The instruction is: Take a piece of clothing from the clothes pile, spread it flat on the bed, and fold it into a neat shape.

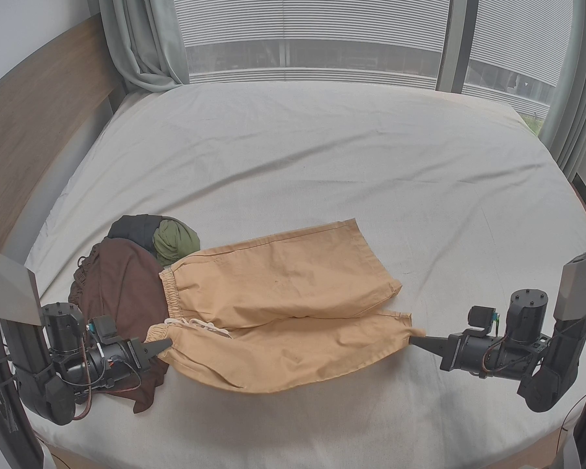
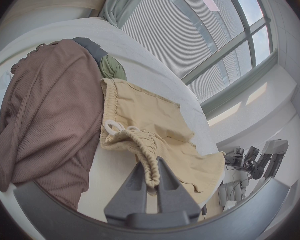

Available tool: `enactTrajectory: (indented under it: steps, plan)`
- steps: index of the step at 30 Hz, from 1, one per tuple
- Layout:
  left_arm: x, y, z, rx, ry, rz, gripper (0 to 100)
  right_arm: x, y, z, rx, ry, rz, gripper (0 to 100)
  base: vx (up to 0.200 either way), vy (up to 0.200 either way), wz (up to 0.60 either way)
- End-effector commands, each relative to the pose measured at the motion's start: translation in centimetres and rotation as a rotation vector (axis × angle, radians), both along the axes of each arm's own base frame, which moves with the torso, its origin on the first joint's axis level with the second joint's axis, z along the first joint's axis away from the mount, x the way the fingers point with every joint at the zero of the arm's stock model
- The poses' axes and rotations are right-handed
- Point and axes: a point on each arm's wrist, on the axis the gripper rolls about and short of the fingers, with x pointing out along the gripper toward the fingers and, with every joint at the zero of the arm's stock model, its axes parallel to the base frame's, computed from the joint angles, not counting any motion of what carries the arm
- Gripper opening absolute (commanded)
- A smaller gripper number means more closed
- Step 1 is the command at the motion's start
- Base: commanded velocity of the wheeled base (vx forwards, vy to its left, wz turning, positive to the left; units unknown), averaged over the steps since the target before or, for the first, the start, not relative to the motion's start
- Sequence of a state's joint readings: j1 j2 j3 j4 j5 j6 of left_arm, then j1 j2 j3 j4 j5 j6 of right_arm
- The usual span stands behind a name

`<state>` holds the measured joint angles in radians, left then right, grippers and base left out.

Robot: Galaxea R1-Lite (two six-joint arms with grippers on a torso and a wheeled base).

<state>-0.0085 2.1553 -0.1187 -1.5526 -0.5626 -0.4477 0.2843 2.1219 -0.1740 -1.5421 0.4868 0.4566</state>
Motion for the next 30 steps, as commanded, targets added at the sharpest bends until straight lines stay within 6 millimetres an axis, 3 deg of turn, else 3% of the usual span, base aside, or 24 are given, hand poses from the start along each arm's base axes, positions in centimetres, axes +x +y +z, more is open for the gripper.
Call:
enactTrajectory:
  steps: [1, 30]
  plan:
    - [0.5, -0.2, 0.5, -0.009, -0.028, 0.009, 0, 0.8, -0.2, 0.6, 0.013, -0.042, -0.014, 0, 0.0, 0.0, 0.0]
    - [2.6, -0.9, 2.0, -0.118, -0.052, 0.141, 0, 5.7, -0.2, 4.2, 0.116, -0.155, -0.081, 0, 0.0, 0.0, 0.0]
